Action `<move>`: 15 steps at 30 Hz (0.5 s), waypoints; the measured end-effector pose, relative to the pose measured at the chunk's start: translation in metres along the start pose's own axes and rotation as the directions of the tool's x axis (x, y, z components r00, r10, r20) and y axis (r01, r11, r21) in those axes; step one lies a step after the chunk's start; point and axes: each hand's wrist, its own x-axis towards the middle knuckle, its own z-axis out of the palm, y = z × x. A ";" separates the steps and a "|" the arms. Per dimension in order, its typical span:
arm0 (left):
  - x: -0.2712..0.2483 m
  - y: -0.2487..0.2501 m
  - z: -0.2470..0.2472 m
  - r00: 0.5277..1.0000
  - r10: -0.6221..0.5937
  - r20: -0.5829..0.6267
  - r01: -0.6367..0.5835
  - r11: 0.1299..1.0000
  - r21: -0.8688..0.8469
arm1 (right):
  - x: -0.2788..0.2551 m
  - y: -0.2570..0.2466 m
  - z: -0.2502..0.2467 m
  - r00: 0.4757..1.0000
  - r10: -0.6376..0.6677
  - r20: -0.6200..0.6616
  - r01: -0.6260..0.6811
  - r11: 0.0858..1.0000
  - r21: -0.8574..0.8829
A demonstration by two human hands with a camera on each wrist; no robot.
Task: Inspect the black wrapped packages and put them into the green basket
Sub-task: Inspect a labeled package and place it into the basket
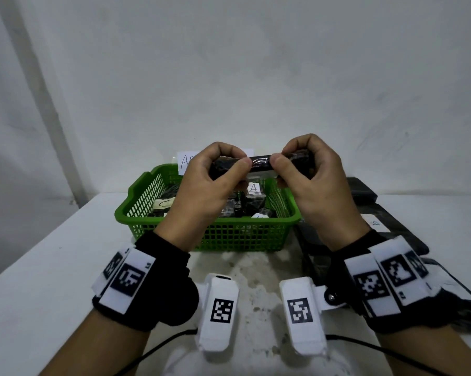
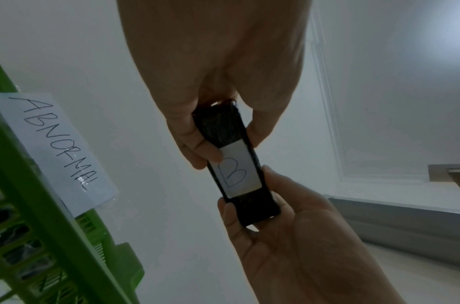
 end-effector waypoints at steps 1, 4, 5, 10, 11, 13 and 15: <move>0.000 0.000 -0.001 1.000 -0.010 0.001 0.010 1.000 0.002 | 0.000 0.001 0.001 1.000 -0.001 0.004 0.001 1.000 -0.006; 0.001 0.001 -0.004 0.998 -0.064 0.019 0.065 0.998 -0.011 | 0.000 -0.002 0.000 0.999 -0.035 0.020 0.035 0.999 -0.004; 0.001 0.002 -0.004 0.995 -0.094 0.035 0.095 0.995 -0.025 | 0.000 -0.004 -0.001 0.999 -0.041 0.027 0.040 0.999 0.022; 0.002 0.006 -0.006 0.981 -0.183 0.069 0.190 0.973 -0.127 | 0.001 -0.003 -0.005 0.998 0.046 0.050 -0.053 0.987 0.152; 0.002 0.005 -0.006 0.984 -0.167 0.058 0.173 0.975 -0.137 | 0.001 -0.002 -0.004 0.996 0.079 0.046 -0.086 0.983 0.162; 0.003 0.004 -0.006 0.990 -0.131 0.047 0.138 0.976 -0.171 | 0.002 0.000 -0.003 0.982 0.180 0.053 -0.188 0.955 0.228; 0.003 0.003 -0.006 0.994 -0.096 0.042 0.102 0.975 -0.195 | 0.001 -0.003 -0.002 0.949 0.287 0.129 -0.314 0.891 0.327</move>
